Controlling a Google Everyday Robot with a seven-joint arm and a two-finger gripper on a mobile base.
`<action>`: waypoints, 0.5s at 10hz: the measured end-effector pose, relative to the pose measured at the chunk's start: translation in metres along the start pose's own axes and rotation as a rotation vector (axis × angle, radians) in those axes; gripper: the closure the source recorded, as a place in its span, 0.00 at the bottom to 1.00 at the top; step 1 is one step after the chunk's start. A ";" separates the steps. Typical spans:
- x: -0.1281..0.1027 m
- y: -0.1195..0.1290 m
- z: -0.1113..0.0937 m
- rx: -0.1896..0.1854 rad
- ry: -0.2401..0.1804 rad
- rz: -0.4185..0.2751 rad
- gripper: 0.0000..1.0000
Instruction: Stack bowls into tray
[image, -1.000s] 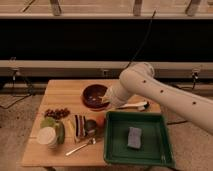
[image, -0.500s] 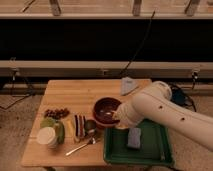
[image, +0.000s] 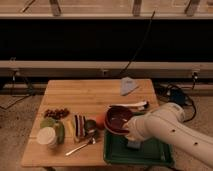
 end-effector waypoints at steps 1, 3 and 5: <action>0.008 0.004 0.009 0.009 0.001 0.008 1.00; 0.019 0.005 0.024 0.018 -0.003 0.019 0.99; 0.024 0.002 0.038 0.015 -0.007 0.018 0.84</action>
